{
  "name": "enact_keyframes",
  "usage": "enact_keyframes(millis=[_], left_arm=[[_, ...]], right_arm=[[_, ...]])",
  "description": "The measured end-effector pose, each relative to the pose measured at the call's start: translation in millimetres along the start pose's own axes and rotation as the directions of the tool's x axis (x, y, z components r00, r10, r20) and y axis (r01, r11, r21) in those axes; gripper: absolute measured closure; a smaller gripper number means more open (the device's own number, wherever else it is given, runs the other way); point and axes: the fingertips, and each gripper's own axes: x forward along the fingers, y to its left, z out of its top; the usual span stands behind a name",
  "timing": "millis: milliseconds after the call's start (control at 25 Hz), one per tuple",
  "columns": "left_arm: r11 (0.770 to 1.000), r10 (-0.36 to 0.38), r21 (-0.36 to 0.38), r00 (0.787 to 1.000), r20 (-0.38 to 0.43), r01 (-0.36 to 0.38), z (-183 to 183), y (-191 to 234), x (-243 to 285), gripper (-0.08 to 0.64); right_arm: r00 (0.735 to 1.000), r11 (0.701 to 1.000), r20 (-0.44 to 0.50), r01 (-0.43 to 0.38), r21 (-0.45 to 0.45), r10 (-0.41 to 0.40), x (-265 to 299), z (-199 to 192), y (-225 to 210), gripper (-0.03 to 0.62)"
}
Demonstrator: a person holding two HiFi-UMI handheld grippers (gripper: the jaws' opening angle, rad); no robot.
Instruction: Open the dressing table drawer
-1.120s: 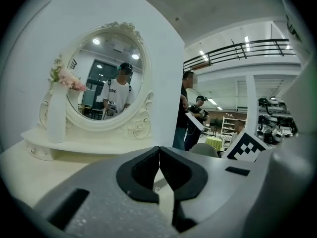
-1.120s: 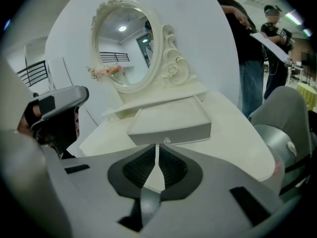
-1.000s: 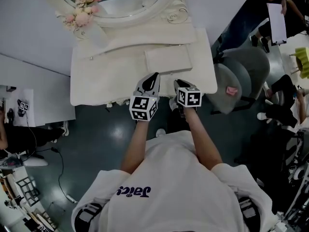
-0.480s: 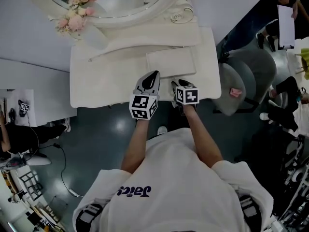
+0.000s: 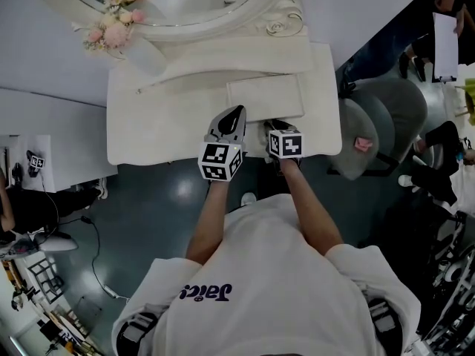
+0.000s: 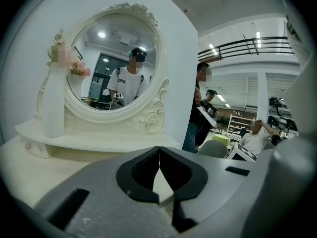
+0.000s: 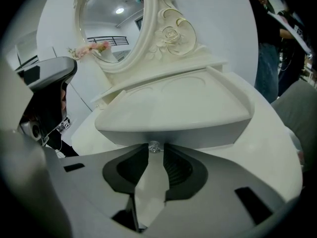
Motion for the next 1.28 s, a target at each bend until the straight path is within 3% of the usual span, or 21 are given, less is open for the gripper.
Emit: enact_keyframes(millis=[280, 1280], left_arm=[[1.000, 0.017, -0.015, 1.000, 0.000, -0.017, -1, 7, -3, 0.545], [1.000, 0.000, -0.015, 1.000, -0.002, 0.000, -7, -9, -36, 0.545]], right_arm=[[1.000, 1.000, -0.003, -0.001, -0.012, 0.001, 1, 0, 3, 0.522], [0.999, 0.999, 0.016, 0.032, -0.005, -0.032, -19, -26, 10, 0.520]])
